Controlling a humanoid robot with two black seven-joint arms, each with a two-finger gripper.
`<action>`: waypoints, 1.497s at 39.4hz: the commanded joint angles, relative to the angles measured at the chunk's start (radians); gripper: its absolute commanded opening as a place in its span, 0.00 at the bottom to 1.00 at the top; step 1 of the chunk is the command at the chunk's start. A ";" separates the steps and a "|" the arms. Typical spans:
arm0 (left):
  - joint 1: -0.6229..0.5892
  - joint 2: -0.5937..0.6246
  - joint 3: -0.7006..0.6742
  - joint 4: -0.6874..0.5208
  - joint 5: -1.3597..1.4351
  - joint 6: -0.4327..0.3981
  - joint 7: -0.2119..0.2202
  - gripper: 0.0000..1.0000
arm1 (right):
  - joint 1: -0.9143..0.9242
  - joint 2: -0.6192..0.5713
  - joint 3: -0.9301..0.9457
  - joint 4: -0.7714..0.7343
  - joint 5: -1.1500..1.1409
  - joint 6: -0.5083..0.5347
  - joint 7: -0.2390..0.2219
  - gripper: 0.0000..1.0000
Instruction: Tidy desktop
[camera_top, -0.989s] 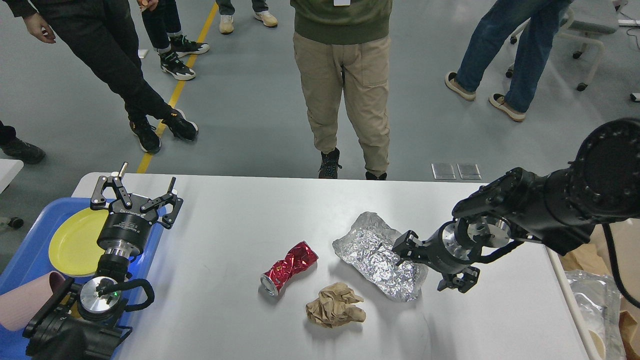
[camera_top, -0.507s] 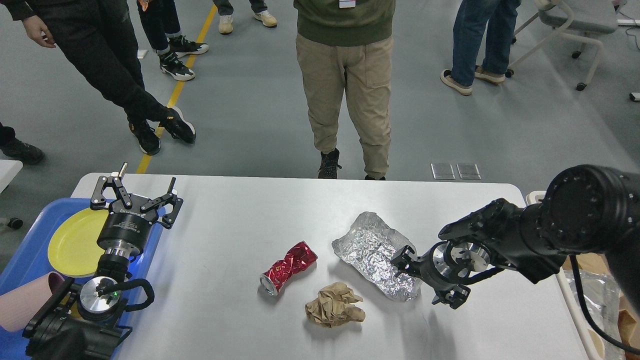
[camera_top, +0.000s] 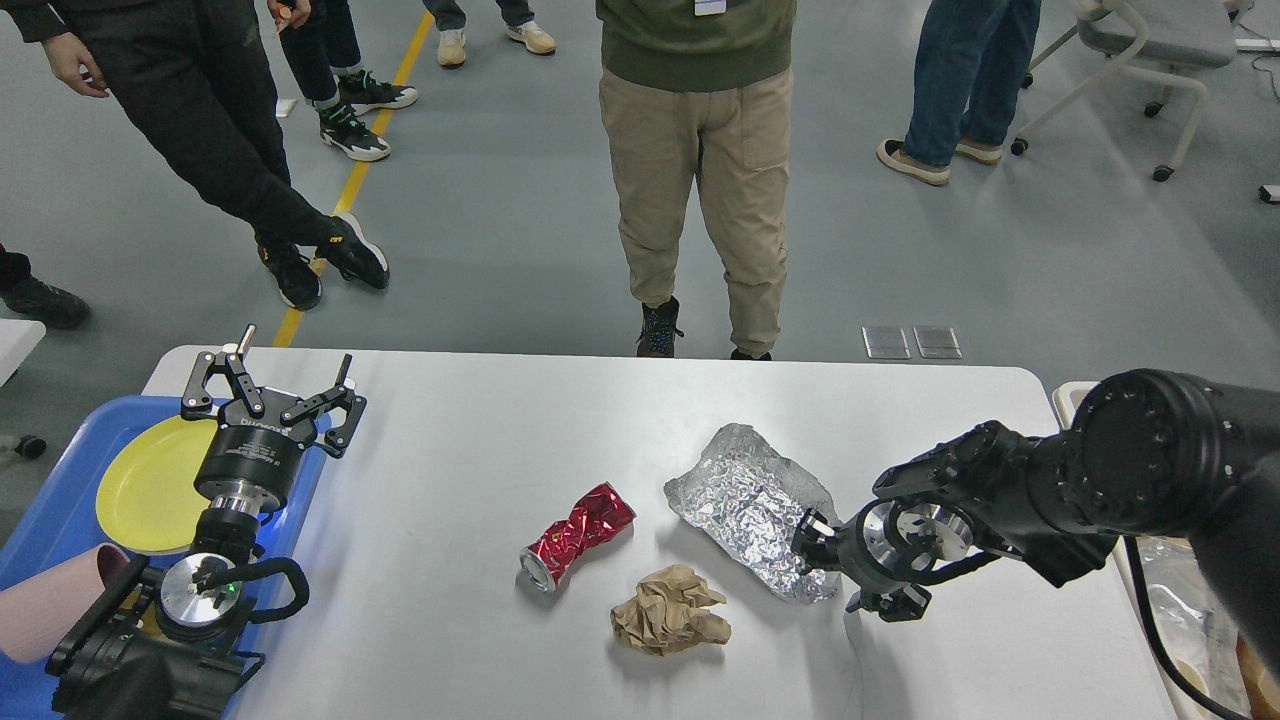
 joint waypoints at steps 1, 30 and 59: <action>0.000 0.000 0.000 0.000 0.000 0.000 0.000 0.96 | -0.007 0.000 0.010 0.001 0.001 -0.004 0.000 0.23; 0.000 0.000 0.000 0.000 0.000 0.000 0.000 0.96 | 0.003 0.000 0.058 0.028 0.001 -0.028 -0.075 0.00; 0.000 0.000 0.000 0.000 0.000 0.000 0.000 0.96 | 0.825 -0.242 -0.197 0.663 -0.067 0.252 -0.064 0.00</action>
